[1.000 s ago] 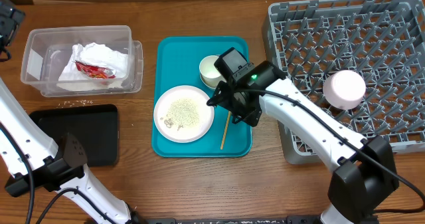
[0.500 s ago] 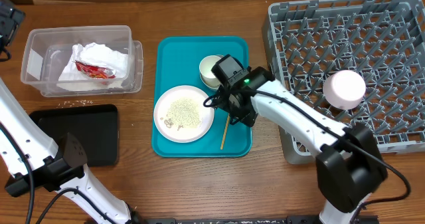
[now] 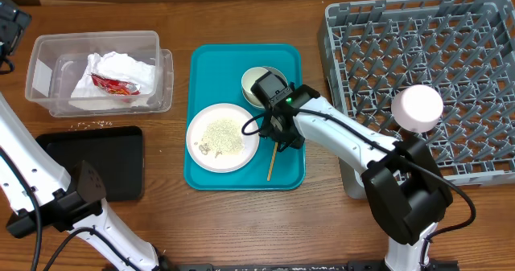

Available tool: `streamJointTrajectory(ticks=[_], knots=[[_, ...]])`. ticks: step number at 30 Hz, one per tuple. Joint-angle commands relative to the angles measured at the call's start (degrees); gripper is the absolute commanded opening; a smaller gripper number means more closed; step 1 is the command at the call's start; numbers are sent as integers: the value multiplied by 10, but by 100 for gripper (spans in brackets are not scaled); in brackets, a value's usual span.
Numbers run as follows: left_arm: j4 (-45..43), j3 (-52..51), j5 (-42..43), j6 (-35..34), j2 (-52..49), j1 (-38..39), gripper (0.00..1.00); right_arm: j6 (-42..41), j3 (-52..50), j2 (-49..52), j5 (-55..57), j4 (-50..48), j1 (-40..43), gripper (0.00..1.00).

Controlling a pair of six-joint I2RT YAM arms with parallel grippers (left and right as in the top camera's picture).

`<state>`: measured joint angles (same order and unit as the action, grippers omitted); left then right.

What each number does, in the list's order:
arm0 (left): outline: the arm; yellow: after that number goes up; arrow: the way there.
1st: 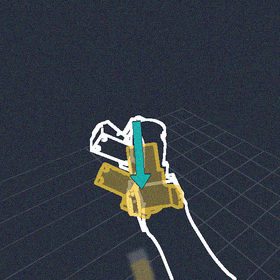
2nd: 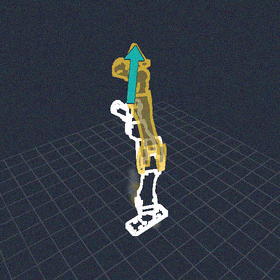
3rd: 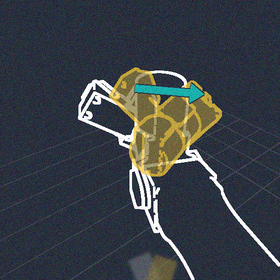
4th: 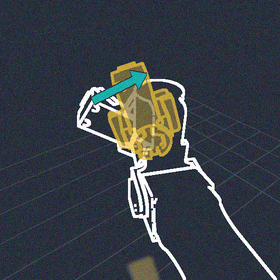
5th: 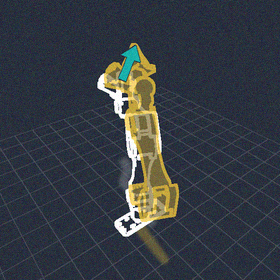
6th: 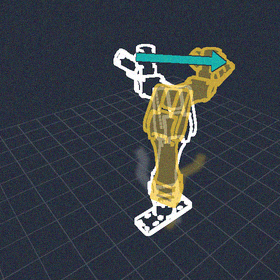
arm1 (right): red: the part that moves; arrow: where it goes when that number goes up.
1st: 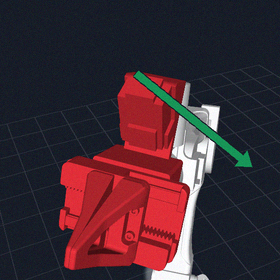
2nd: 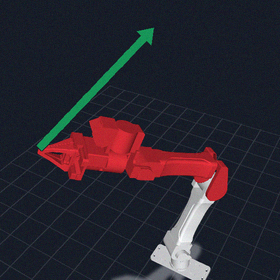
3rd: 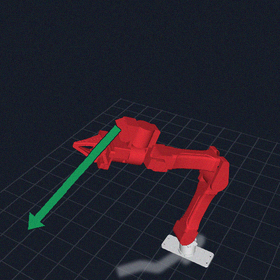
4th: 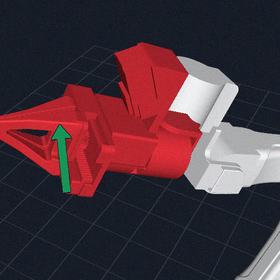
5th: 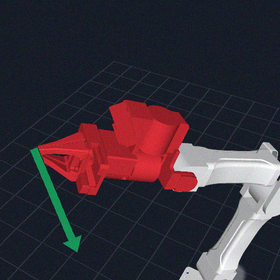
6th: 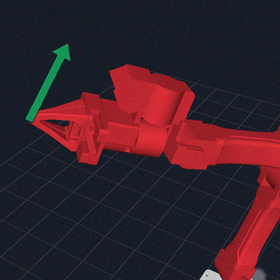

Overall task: Sort waste into correct bins and load items into the dishwasher
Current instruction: 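Lower the right gripper and grasp the second wooden chopstick, then lift the chopstick and carry it right to the dish rack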

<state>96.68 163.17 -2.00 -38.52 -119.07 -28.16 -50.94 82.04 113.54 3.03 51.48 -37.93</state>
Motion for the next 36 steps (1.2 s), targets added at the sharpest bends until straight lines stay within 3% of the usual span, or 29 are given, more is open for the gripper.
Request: streamJointTrajectory(ticks=[1,8,16,32,34,36], knots=[[1,0,-6,13,-6,1,100,55,-1,11,10,0,-4,57],[1,0,-5,13,-7,2,100,95,-1,33,15,-9,-2,56],[1,0,-6,13,-8,2,100,95,-1,37,72,0,-2,39],[1,0,-5,13,-8,5,100,135,0,65,33,-22,-2,39],[1,0,-5,13,-8,4,100,135,0,65,33,-21,-2,36],[1,0,-6,13,-8,4,100,135,2,65,34,-21,-2,26]])
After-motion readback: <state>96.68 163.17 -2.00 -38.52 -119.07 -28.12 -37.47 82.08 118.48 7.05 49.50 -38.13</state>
